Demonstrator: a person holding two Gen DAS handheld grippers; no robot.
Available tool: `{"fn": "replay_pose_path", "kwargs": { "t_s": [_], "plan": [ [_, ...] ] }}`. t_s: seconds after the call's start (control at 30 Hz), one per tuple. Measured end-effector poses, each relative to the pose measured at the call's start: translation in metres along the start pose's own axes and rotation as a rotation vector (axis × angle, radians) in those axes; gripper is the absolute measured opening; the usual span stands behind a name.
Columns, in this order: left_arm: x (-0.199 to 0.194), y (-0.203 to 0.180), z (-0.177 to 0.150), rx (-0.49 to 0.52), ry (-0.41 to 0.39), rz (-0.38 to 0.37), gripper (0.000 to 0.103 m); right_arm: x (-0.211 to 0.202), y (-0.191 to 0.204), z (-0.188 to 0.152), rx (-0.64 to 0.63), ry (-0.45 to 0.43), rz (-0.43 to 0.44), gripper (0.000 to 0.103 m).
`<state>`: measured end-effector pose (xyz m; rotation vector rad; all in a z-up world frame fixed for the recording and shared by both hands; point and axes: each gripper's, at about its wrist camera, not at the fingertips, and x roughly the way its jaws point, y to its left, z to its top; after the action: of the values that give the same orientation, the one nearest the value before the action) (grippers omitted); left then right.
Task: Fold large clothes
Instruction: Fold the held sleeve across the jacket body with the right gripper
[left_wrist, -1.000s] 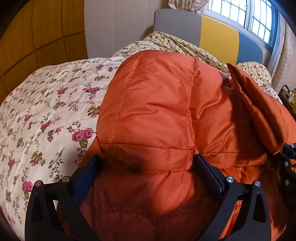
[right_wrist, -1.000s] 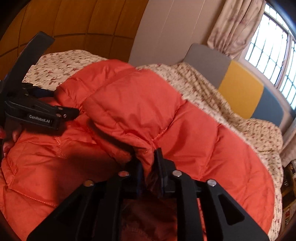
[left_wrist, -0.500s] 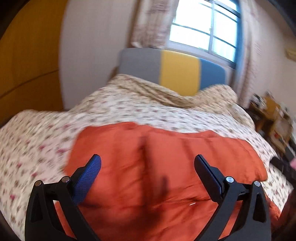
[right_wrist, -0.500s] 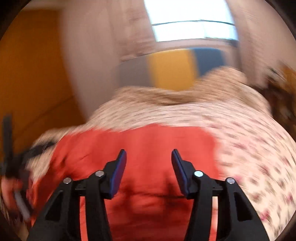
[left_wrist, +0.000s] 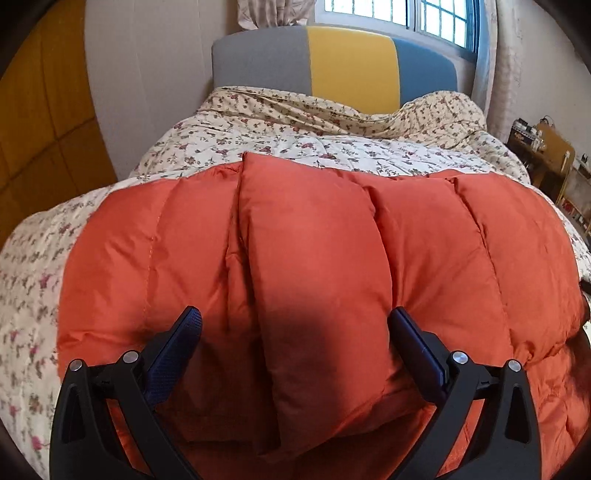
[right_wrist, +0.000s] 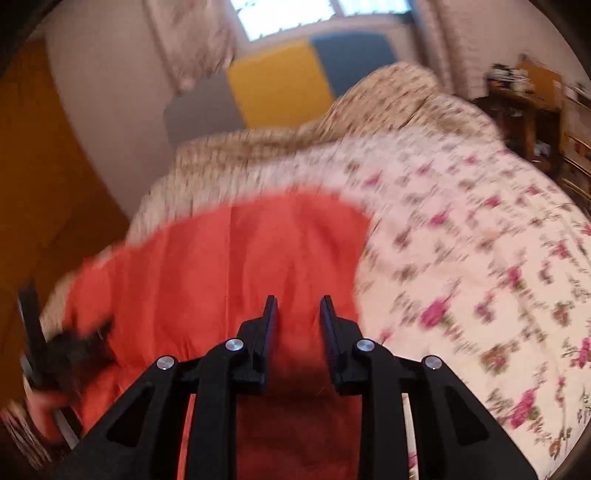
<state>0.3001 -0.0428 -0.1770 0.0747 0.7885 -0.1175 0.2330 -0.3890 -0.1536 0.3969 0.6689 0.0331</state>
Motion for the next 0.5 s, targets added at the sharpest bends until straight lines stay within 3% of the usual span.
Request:
{"fn": "replay_pose_path", "kwargs": {
  "t_s": [0.07, 0.23, 0.4, 0.5],
  "plan": [
    [0.004, -0.003, -0.002, 0.017, 0.007, 0.014, 0.100, 0.000, -0.001, 0.018, 0.026, -0.028, 0.012, 0.025],
    [0.006, -0.006, -0.004, 0.037, 0.016, 0.033, 0.100, 0.057, 0.008, 0.041, 0.037, 0.066, 0.008, 0.025],
    [0.014, -0.004, -0.006, 0.037, 0.028, 0.022, 0.100, 0.112, -0.004, 0.040, 0.074, 0.117, -0.110, 0.008],
    [0.018, -0.003, -0.006, 0.034, 0.036, 0.007, 0.100, 0.117, -0.009, 0.028, 0.089, 0.113, -0.122, 0.002]
  ]
}}
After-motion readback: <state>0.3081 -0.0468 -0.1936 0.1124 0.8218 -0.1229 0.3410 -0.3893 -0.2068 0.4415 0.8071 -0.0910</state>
